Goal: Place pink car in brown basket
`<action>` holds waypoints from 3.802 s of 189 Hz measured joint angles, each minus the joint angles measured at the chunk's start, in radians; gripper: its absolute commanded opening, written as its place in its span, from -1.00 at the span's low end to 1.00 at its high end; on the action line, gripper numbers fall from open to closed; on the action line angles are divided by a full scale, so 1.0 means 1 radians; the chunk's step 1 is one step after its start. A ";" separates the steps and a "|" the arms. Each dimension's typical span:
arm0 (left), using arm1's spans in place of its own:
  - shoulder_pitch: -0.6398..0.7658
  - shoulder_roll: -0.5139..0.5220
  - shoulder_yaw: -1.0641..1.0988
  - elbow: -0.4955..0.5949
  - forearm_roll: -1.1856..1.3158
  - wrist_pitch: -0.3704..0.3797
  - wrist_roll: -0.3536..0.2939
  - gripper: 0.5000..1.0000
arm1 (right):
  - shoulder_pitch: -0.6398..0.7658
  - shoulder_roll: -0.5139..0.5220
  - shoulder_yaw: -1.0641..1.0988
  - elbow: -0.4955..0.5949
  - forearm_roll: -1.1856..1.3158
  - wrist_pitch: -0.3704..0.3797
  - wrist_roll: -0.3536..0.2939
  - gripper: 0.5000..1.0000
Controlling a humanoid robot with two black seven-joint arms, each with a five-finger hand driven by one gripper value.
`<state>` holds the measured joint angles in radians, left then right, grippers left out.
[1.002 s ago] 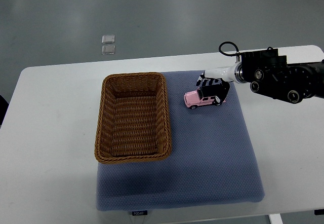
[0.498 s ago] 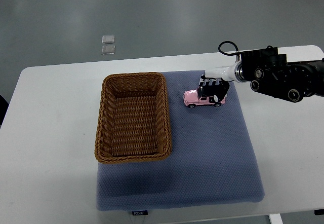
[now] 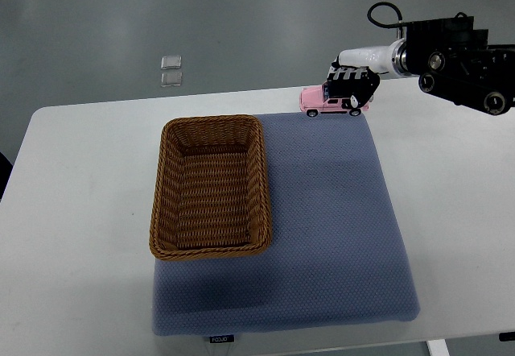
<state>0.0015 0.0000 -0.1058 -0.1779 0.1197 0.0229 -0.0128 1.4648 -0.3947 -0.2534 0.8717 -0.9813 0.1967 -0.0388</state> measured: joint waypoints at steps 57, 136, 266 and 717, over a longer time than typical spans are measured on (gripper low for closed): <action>0.000 0.000 0.000 0.000 0.000 0.000 0.000 1.00 | 0.062 0.110 0.092 0.007 0.004 0.005 0.002 -1.00; 0.000 0.000 0.000 0.000 0.000 0.000 0.001 1.00 | -0.016 0.339 0.095 0.008 -0.003 -0.009 0.002 -1.00; 0.000 0.000 0.000 0.000 0.000 0.000 0.000 1.00 | -0.078 0.383 0.094 0.007 0.001 -0.014 0.002 0.52; 0.000 0.000 0.000 0.000 0.000 0.000 0.000 1.00 | -0.633 0.303 1.226 -0.352 0.949 -0.222 0.260 0.64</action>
<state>0.0016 0.0000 -0.1058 -0.1778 0.1196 0.0229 -0.0125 0.8322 -0.0921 0.9721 0.5194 -0.0321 -0.0255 0.2209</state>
